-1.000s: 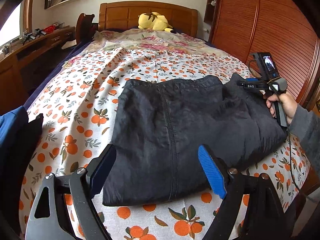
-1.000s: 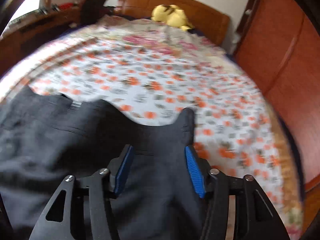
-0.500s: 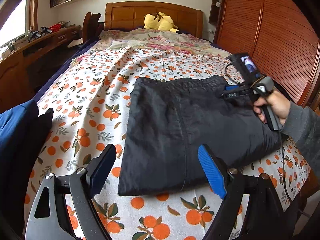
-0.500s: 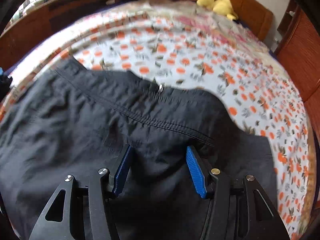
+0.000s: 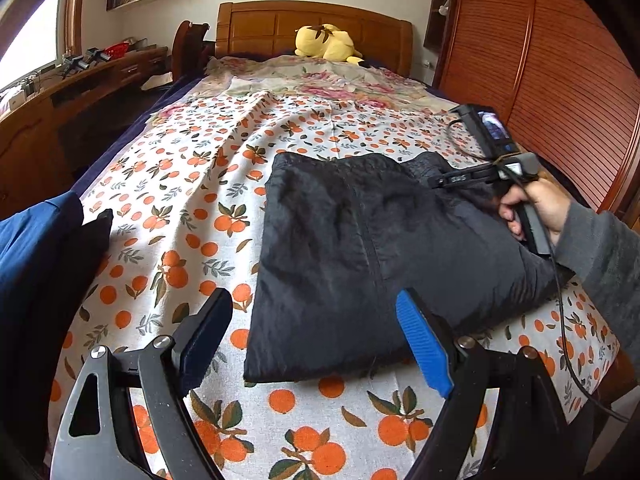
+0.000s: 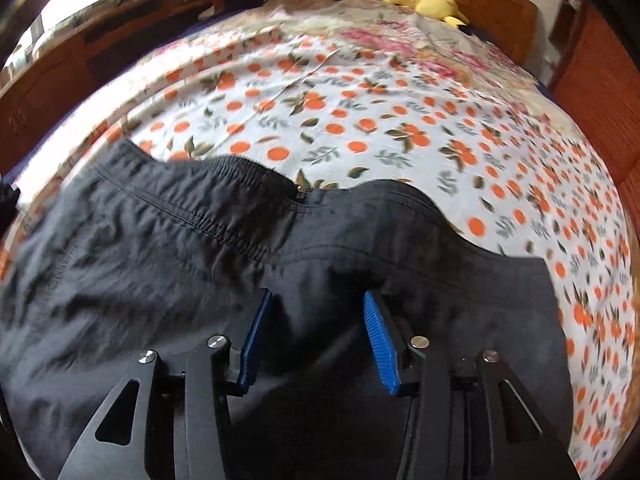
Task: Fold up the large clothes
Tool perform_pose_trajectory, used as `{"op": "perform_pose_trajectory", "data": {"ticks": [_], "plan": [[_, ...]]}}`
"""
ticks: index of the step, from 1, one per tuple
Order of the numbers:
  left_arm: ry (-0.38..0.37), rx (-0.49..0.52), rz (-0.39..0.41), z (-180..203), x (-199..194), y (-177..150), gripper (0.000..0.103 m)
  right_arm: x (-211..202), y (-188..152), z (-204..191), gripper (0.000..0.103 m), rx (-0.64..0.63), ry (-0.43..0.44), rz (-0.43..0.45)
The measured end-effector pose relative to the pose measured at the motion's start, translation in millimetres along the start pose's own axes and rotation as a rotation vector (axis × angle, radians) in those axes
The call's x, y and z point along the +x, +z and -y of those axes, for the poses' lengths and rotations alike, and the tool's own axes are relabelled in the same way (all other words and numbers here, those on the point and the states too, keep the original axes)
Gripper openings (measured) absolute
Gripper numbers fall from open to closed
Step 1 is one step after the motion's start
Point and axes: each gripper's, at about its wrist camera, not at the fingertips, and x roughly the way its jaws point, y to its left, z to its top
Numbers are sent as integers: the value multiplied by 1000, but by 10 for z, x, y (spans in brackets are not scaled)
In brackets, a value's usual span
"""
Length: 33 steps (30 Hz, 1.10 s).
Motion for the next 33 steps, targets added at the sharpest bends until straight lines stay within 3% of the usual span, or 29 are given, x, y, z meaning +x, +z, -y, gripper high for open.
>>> {"op": "perform_pose_trajectory", "data": {"ticks": [6,12,17,25,27,29,33], "plan": [[-24,9,17,76,-65,18,85,-623,-512,310,52,48,33,44],[-34,8,16,87,-26,-8,85,-1117,-1148,655,53,100,4,44],[3,0,-11,-22,89,-84,85,-1429,-1542,868,57,90,-94,48],[40,-55,-48,-236,270,-198,83,-1462,-2015,1097,64,201,-85,7],[44,-73,-51,-274,287,-212,69,-1440,-2075,1144,64,228,-82,5],[40,-91,-60,-308,320,-223,62,-1397,-2104,1197,66,263,-70,10],[42,-92,-91,-317,413,-273,60,-1287,-2207,1314,72,337,-17,17]]}}
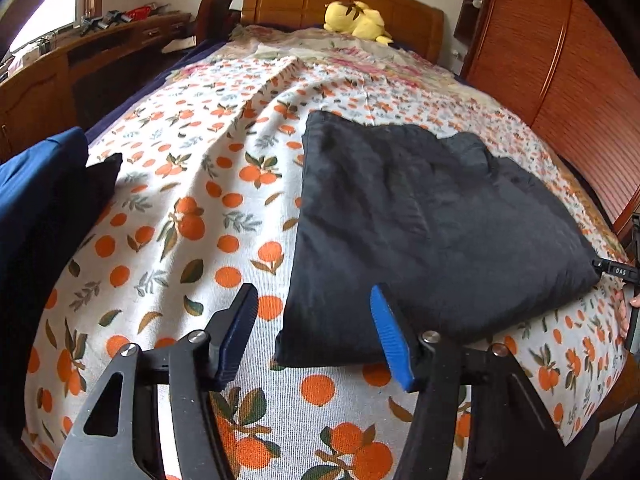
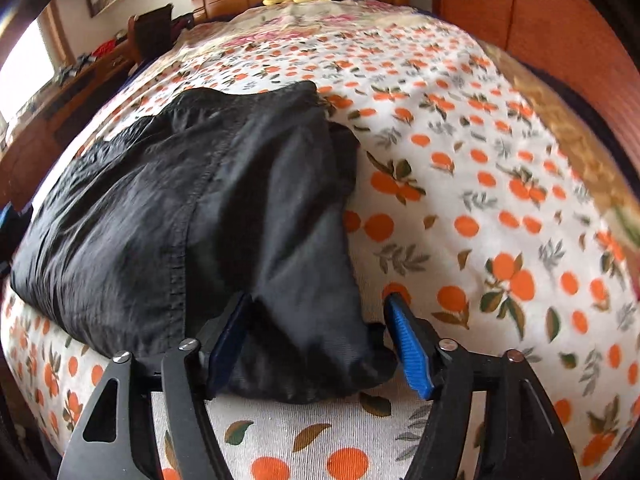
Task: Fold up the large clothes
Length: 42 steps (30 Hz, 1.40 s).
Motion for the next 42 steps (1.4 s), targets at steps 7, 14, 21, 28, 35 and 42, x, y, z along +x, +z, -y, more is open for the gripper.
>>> {"op": "perform_pose_trajectory", "data": {"ticks": [7,14,21,28,35,42], "plan": [[2,-30,-66,-45,179,-102,60,153,-47,90,72,23,71,-1],[-36,-76,-104,-35,265,-78,12,158,-66,91,36,-14,133,2],[-15,-6,-18,92,-109,-17,6,-193,-97,0,15,-84,110,66],[-44,20,51,211,-613,-114,6,-632,-382,-30,13,-106,110,109],[-75,28,85,265,-1078,-501,6,-1077,-928,33,13,-111,102,116],[-65,75,114,364,-1354,-801,6,-1330,-1167,61,15,-140,40,120]]}}
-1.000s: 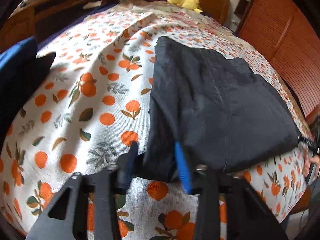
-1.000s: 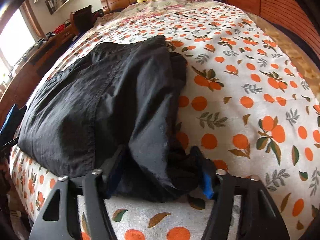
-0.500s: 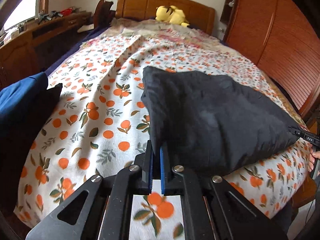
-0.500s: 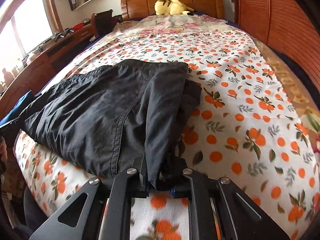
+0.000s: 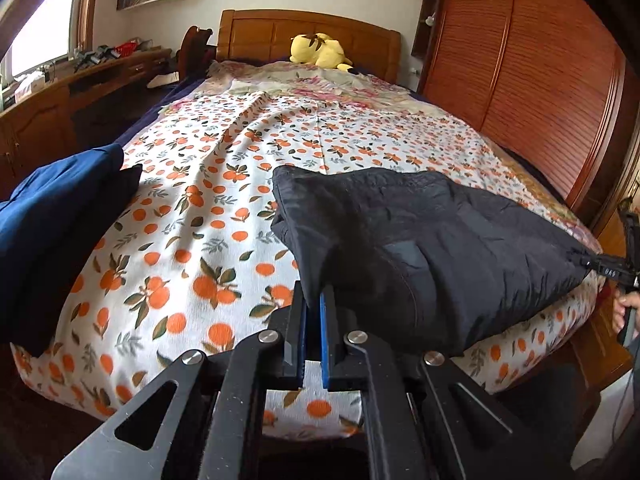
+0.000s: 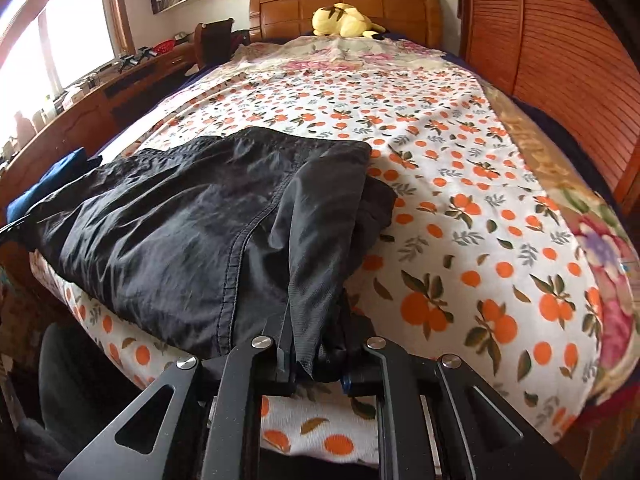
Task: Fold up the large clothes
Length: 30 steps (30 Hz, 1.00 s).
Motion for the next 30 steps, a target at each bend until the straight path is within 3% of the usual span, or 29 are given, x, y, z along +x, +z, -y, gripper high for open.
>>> {"op": "perform_pose_trajectory", "data": {"ticks": [6,8,11,18,30], "plan": [[24,0,3,42,-9,-17,6,-100,35,-165,31,1,-99,11],[32,4,2,61,-13,-21,6,-188,48,-222,42,-1,-116,37],[46,9,3,98,-9,-11,6,-338,24,-349,51,-14,-121,79],[67,29,16,213,-42,-14,6,-329,-86,-848,54,-126,-65,98],[58,71,29,330,-66,44,6,134,13,-1616,54,-186,83,62]]}}
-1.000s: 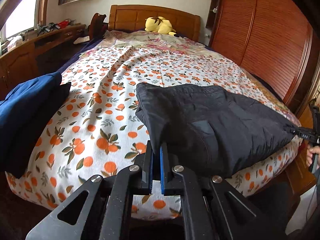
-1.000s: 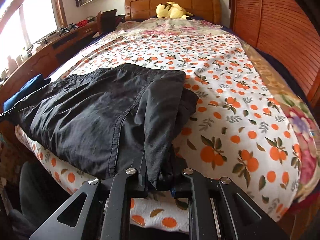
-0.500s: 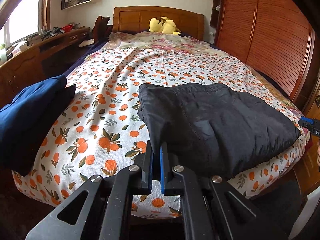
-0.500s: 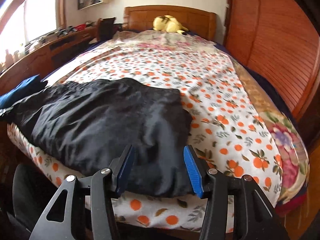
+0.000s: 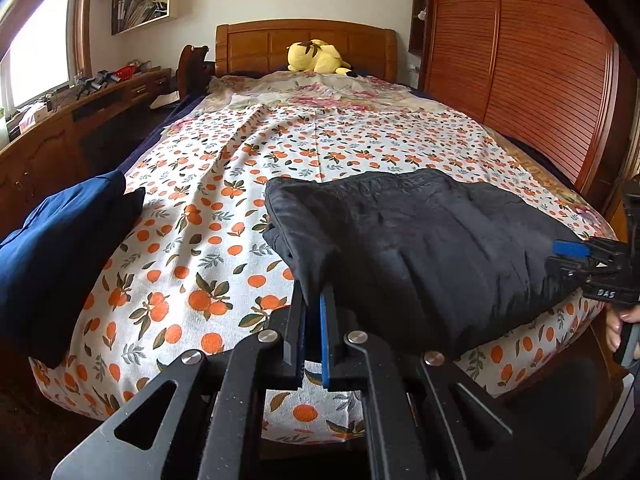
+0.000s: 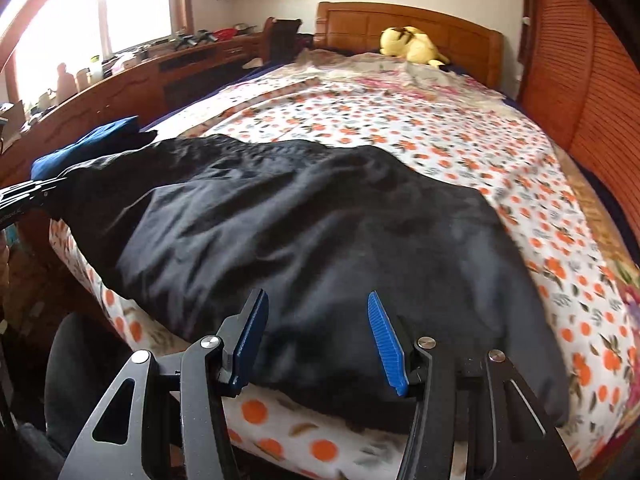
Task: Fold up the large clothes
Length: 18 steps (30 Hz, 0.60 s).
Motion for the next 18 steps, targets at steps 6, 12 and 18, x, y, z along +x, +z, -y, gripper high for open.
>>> {"op": "perform_pose_trajectory", "data": {"ticks": [6,12,18], "plan": [[-12,8,2,0,2,13,6,226,59,-48,54,-19,28,-18],[-40,15,5,29,8,33,6,587,-16,-6,54,-29,28,-89],[-97,25,47,185,-104,178,5,618,-39,-41,54,-46,12,-70]]}}
